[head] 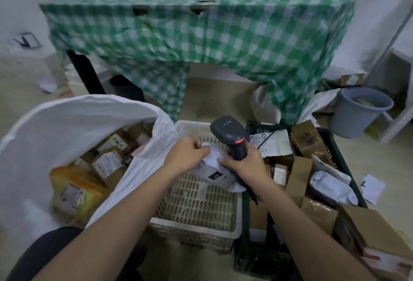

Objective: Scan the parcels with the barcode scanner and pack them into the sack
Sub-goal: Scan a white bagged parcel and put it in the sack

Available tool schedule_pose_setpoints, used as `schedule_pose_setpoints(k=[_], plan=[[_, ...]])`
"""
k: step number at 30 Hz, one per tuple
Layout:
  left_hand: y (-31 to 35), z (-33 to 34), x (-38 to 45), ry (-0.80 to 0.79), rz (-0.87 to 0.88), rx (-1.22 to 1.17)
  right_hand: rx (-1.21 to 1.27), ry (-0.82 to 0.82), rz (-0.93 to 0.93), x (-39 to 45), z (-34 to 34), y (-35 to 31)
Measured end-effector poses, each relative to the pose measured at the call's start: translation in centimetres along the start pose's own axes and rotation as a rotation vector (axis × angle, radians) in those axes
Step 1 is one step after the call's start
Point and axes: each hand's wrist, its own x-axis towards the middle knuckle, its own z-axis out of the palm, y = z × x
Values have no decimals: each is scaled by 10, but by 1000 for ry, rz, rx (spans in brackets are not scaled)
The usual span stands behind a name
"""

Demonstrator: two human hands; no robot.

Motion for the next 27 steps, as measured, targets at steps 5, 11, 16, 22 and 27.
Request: schedule_pose_setpoints(k=[5,11,16,22,27], plan=[[-32,-8,-6,-87,11,-170,-94,-10,41,9,24,6],[-63,-15,-27,-62,30,-305,84,77,185,22,7,5],[-77,2,-20,-202,60,-517,216,125,269,24,-4,8],[-60,23,-11,-66,-66,-600,261,120,259,24,-10,13],[-50,26,-9,1,-35,-561,273,192,238,25,-13,19]])
